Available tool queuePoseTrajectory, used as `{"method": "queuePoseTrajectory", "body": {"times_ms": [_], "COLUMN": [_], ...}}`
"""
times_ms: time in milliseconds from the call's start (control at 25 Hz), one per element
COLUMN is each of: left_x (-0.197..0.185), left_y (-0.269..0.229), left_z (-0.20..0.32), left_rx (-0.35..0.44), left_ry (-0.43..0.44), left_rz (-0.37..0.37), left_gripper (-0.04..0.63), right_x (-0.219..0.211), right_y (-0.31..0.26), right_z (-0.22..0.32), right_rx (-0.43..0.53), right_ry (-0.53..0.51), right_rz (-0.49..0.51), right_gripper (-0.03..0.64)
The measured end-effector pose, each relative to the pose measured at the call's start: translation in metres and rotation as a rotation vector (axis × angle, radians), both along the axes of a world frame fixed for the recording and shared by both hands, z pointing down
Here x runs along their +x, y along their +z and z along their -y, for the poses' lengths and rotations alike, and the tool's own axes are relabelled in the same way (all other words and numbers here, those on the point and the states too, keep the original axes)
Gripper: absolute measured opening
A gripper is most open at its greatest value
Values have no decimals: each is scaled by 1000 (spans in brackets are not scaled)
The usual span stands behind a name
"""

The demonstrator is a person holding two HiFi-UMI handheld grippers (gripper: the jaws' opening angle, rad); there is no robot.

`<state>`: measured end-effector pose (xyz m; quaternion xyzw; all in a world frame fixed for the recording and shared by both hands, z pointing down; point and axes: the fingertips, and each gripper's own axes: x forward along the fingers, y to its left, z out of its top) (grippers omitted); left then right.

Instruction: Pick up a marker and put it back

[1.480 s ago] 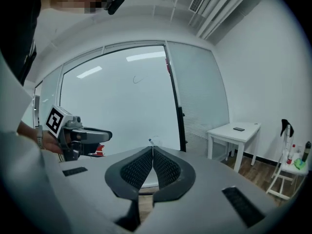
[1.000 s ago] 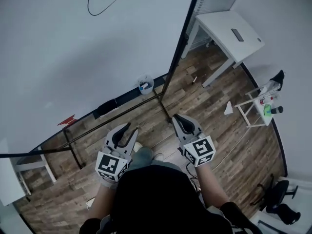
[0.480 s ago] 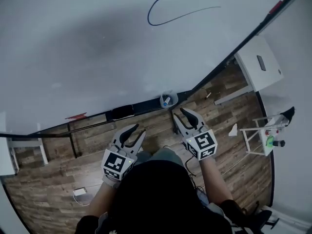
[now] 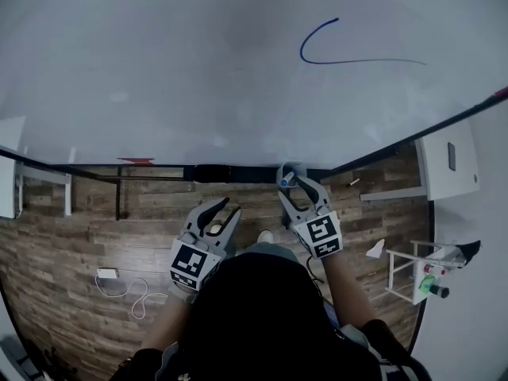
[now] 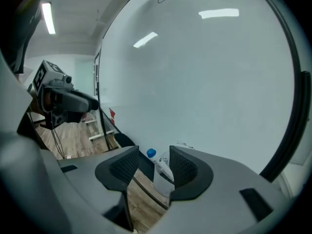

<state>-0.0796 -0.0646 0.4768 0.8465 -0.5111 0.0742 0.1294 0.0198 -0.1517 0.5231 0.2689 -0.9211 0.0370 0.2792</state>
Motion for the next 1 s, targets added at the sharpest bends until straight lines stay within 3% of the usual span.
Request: {"method": "queuePoseTrajectory", "body": {"times_ms": [400, 720, 1000], "left_x": [-6, 2, 7], "left_y": [5, 12, 15], "left_z": [-4, -14, -14], "left_rx": [-49, -55, -51], "left_ry": [-211, -261, -251], "left_rz": [-7, -26, -45], "left_gripper": [127, 127, 126], "right_x": [-6, -4, -1], "right_y": [24, 30, 12], "right_z": [12, 13, 21], "right_rx": [-15, -5, 36], "right_ry": [-122, -171, -157], "right_rz": [-75, -72, -37], "right_gripper": [202, 137, 94]}}
